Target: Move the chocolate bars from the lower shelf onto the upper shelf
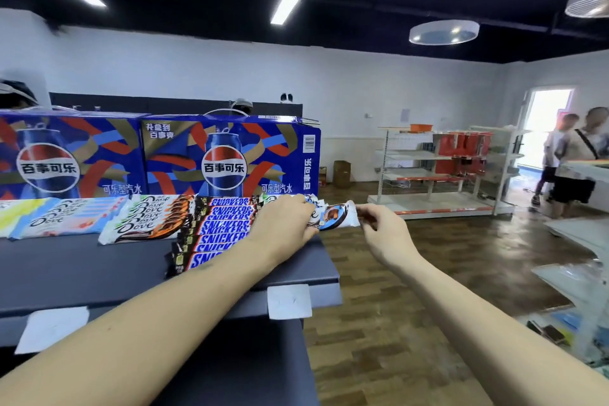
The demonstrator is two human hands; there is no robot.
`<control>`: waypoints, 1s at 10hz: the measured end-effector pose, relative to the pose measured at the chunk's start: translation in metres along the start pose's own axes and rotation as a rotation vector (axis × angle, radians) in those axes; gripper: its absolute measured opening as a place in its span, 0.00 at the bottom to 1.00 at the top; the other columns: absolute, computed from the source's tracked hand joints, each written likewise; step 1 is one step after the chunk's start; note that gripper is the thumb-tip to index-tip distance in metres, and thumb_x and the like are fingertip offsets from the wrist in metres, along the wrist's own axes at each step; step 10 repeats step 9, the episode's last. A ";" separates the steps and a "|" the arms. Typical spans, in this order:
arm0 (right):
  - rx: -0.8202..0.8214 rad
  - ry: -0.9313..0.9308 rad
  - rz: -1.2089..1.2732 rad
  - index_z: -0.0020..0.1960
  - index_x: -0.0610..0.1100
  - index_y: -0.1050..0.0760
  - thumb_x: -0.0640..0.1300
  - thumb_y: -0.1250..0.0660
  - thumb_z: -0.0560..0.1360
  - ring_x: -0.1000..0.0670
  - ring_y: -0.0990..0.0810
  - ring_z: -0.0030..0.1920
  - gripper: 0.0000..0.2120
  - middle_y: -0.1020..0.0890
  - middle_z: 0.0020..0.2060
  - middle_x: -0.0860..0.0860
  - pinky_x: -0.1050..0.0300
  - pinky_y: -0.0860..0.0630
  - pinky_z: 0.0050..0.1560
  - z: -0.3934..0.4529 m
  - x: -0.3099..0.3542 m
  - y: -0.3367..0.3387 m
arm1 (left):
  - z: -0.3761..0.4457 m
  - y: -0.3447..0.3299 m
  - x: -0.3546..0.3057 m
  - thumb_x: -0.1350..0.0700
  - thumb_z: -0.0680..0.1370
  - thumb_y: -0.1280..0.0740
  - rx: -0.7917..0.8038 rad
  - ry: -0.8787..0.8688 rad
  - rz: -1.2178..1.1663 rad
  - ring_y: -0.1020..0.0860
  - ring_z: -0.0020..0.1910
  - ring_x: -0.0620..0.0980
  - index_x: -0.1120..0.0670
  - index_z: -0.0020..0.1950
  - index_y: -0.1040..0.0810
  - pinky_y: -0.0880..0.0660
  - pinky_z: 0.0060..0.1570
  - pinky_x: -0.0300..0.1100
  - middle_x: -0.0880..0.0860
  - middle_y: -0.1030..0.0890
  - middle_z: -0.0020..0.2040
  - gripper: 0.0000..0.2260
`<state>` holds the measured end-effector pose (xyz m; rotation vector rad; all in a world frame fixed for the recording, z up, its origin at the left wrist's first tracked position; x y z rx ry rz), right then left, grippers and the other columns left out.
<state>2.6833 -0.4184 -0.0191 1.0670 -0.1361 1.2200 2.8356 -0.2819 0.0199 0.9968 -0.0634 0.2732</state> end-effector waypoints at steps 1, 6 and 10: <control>0.015 0.001 0.003 0.61 0.48 0.21 0.30 0.42 0.74 0.52 0.22 0.58 0.23 0.18 0.57 0.52 0.65 0.30 0.58 0.023 -0.013 -0.014 | 0.024 -0.018 0.004 0.48 0.77 0.35 0.074 -0.006 0.041 0.24 0.53 0.56 0.55 0.54 0.24 0.27 0.45 0.49 0.54 0.23 0.52 0.12; 0.018 0.035 0.053 0.62 0.46 0.21 0.32 0.42 0.77 0.51 0.22 0.59 0.20 0.19 0.57 0.51 0.60 0.29 0.63 0.082 -0.034 -0.061 | 0.076 -0.046 0.023 0.65 0.74 0.35 0.346 0.214 0.056 0.22 0.52 0.58 0.59 0.51 0.25 0.30 0.41 0.45 0.59 0.23 0.54 0.07; 0.017 0.020 0.089 0.64 0.47 0.22 0.36 0.40 0.79 0.54 0.23 0.59 0.16 0.19 0.59 0.52 0.62 0.28 0.61 0.079 -0.018 -0.056 | 0.068 -0.034 0.026 0.63 0.73 0.32 0.351 0.239 0.092 0.23 0.54 0.56 0.56 0.53 0.26 0.31 0.40 0.44 0.55 0.23 0.54 0.10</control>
Point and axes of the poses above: each hand's wrist, its own z-axis towards the middle knuckle, its own y-axis out of the back of the hand, x = y × z, the point moved 1 cm from there along z, towards the middle knuckle
